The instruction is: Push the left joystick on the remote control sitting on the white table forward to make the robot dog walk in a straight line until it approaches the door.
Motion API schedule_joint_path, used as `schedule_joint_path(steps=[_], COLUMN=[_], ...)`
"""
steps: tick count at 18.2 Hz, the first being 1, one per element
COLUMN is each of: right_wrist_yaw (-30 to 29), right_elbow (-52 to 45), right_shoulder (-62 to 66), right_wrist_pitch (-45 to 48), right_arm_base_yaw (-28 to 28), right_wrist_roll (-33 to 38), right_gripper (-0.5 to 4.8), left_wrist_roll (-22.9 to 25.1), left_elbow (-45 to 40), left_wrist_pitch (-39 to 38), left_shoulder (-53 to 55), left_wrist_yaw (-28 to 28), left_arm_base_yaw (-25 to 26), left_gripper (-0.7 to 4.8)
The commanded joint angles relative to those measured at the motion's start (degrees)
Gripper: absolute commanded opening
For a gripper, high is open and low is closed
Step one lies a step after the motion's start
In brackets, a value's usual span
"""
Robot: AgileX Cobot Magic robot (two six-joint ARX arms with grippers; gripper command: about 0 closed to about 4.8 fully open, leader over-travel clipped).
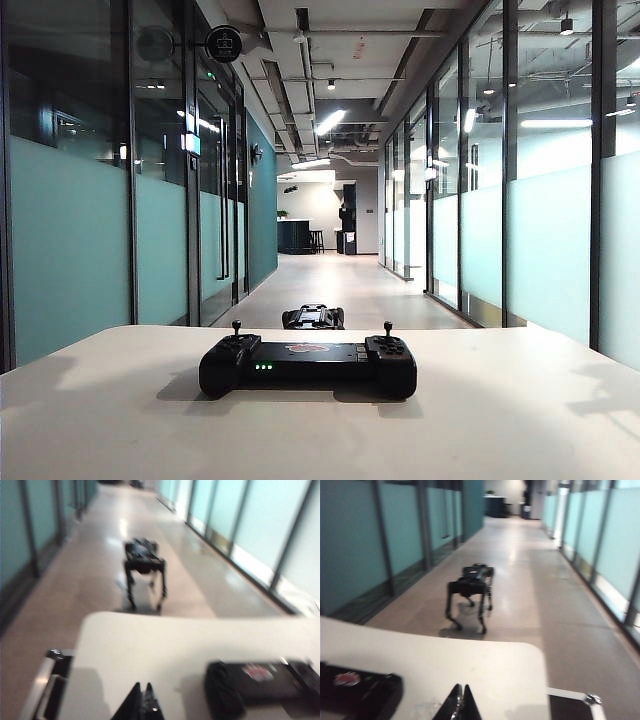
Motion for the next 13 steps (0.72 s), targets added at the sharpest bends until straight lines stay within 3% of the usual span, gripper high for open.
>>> schedule_joint_path(steps=[1,5,13], right_wrist_yaw=[2.49,5.64,7.13], right_elbow=[0.20,0.20,0.20], right_shoulder=[2.95,7.02,17.05], right_wrist_pitch=[3.48,7.37,14.80], right_arm_base_yaw=[4.68,10.69,16.87], right_wrist_roll=[-1.51,-1.53,-1.75], right_gripper=[-0.06,-0.06,-0.06], left_wrist_roll=[1.36,2.73,2.84], left_elbow=[2.16,4.48,8.39], left_wrist_pitch=[0.83,0.90,0.92], left_shoulder=[4.33,9.38,18.80], left_wrist_yaw=[0.55,0.31,3.10], left_arm_base_yaw=[-3.39,-6.88,-7.23], left_gripper=[-0.06,-0.05,-0.06])
